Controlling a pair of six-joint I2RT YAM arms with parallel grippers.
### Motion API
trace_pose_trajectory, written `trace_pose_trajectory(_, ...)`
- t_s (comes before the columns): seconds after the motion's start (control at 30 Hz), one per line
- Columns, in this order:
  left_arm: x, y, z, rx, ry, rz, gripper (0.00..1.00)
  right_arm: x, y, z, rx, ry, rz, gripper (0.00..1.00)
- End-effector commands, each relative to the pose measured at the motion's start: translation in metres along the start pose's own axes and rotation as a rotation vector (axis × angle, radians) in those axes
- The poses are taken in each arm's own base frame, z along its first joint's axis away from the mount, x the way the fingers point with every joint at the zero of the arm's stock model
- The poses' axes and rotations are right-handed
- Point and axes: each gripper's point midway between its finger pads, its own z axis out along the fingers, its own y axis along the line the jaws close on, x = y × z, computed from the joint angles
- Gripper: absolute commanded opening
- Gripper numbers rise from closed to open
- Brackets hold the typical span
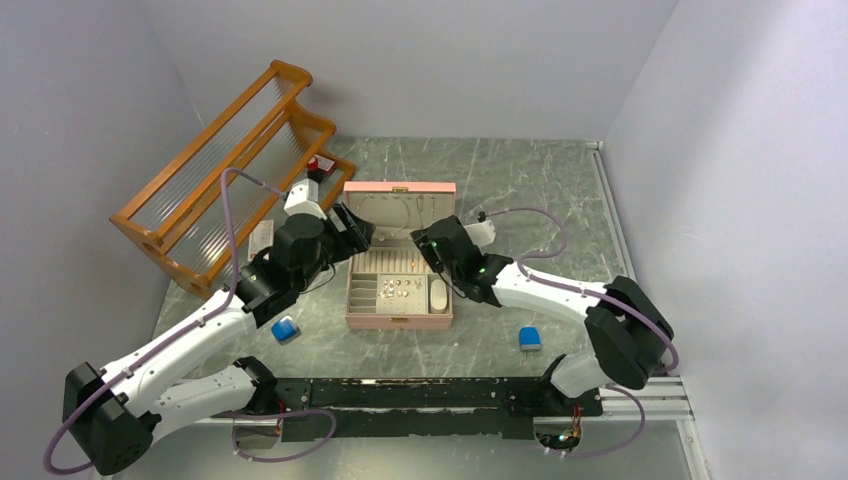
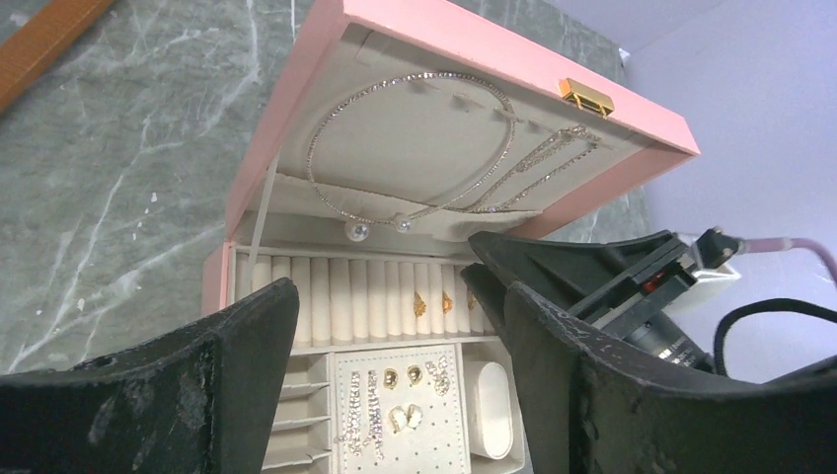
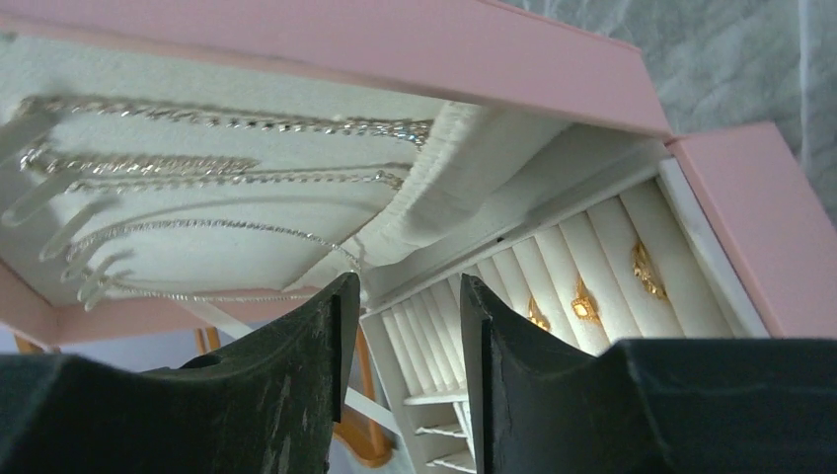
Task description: Organize the mixed jewelry
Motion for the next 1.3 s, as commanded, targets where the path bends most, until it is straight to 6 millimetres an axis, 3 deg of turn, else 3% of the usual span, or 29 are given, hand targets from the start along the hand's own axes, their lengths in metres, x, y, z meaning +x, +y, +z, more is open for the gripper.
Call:
trace_pose_trajectory(0.0, -0.013, -0.004, -0.001, 0.018, -0.063, -0.067, 0.8, -0.011, -0.001, 0.007, 0.072, -0.102, 0.19, 0.46)
trace_pose_trajectory(0.47, -0.013, -0.011, 0.0, 0.045, -0.052, -0.037, 0.77, 0.002, 0.003, 0.033, 0.106, -0.126, 0.301, 0.43)
trace_pose_trajectory(0.87, 0.005, -0.009, 0.01, 0.048, 0.008, -0.021, 0.77, 0.021, 0.003, 0.043, 0.113, -0.047, 0.349, 0.42)
trace_pose_trajectory(1.13, 0.023, -0.014, 0.025, 0.074, 0.059, -0.025, 0.76, 0.018, -0.001, 0.033, 0.108, -0.027, 0.35, 0.11)
trace_pose_trajectory(1.27, 0.029, -0.017, 0.035, 0.086, 0.066, -0.027, 0.74, 0.013, -0.002, 0.031, 0.089, -0.017, 0.36, 0.0)
